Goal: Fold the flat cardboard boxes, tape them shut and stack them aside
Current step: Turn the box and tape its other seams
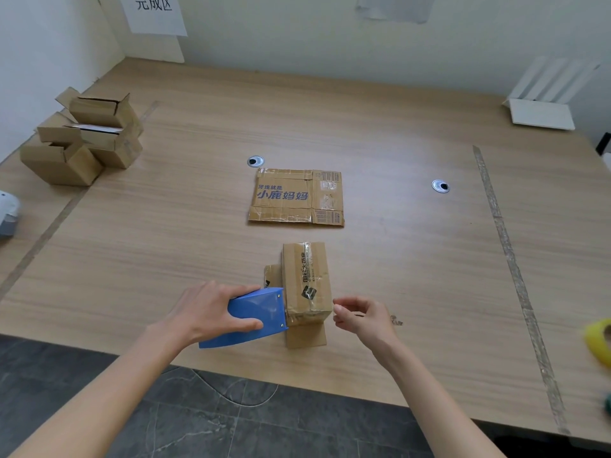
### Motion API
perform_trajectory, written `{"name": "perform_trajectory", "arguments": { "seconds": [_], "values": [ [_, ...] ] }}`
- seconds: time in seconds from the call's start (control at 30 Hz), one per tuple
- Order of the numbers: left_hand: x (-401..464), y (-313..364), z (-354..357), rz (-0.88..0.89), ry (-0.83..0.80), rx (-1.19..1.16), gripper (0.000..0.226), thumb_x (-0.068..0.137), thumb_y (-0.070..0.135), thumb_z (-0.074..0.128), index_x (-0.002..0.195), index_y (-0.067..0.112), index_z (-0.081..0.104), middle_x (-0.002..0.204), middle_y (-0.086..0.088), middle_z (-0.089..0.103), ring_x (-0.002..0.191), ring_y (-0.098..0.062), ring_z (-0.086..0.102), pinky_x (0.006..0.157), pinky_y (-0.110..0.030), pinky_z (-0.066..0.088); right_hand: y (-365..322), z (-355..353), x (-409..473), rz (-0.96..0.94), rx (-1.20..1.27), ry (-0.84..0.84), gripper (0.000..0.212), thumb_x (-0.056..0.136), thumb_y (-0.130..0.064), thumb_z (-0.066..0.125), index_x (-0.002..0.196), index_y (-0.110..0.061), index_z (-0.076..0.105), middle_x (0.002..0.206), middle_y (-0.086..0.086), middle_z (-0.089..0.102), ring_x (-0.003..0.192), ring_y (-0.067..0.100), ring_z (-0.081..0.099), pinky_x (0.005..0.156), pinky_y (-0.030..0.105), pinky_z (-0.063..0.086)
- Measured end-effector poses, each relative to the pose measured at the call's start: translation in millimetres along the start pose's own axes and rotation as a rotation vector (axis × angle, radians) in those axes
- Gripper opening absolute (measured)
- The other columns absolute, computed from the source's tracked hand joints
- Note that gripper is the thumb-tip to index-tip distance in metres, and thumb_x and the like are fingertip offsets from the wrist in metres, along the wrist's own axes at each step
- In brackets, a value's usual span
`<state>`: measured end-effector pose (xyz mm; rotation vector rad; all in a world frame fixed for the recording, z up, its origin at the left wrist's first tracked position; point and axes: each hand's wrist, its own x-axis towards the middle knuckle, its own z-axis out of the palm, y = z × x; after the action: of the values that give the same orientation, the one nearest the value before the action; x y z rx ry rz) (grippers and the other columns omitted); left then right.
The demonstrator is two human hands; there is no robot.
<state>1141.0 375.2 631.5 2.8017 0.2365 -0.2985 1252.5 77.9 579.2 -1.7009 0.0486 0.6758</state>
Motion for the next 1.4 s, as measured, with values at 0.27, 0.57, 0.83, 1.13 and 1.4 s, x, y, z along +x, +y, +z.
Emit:
{"name": "perform_trajectory", "arguments": {
  "seconds": [0.27,0.57,0.83,1.13,1.4],
  "values": [
    [3.0,-5.1,1.6,-0.001,0.009,-0.005,0.076,0.063,0.087,0.05,0.134,0.061,0.049,0.093,0.032,0.068,0.076,0.006,0.059,0.061,-0.016,0.04,4.7,7.8,1.6,0.087,0.272,-0.056,0.034,0.092,-0.002,0.072,0.123,-0.014,0.067,0.082,0.006,0.074,0.09,0.026,0.077,0.079,0.031,0.062],
    [3.6,-6.8,1.4,0.021,0.027,-0.029,0.075,0.064,0.088,0.05,0.133,0.059,0.051,0.091,0.033,0.068,0.072,0.009,0.057,0.06,-0.015,0.038,-3.3,8.0,14.9,0.432,0.53,-0.024,0.04,0.084,0.012,0.073,0.12,-0.001,0.064,0.098,0.023,0.077,0.088,0.032,0.078,0.072,0.037,0.064],
    [3.6,-11.2,2.4,0.031,0.023,-0.034,0.076,0.064,0.089,0.051,0.135,0.06,0.048,0.085,0.034,0.064,0.07,0.011,0.057,0.059,-0.013,0.039,-20.4,21.0,-13.9,-0.651,-0.607,0.274,0.03,0.095,-0.016,0.069,0.125,-0.023,0.065,0.123,-0.016,0.06,0.118,0.0,0.055,0.101,0.017,0.044],
    [0.9,-18.8,3.8,0.05,0.03,-0.046,0.071,0.064,0.086,0.055,0.131,0.066,0.044,0.089,0.034,0.067,0.071,0.008,0.06,0.058,-0.017,0.045,-16.4,54.2,12.4,-0.712,-1.174,-0.243,0.057,0.11,-0.046,0.026,0.163,-0.033,0.01,0.169,-0.018,-0.007,0.154,-0.002,-0.012,0.126,0.025,-0.006],
    [-12.5,-33.3,-8.0,0.016,-0.017,-0.044,0.07,0.064,0.083,0.058,0.13,0.07,0.038,0.084,0.038,0.063,0.074,0.009,0.059,0.062,-0.019,0.049,-9.2,57.6,13.5,-0.692,-1.238,-0.216,0.055,0.111,-0.049,0.019,0.162,-0.039,0.001,0.167,-0.023,-0.013,0.152,-0.005,-0.017,0.125,0.025,-0.011]
  ]
}}
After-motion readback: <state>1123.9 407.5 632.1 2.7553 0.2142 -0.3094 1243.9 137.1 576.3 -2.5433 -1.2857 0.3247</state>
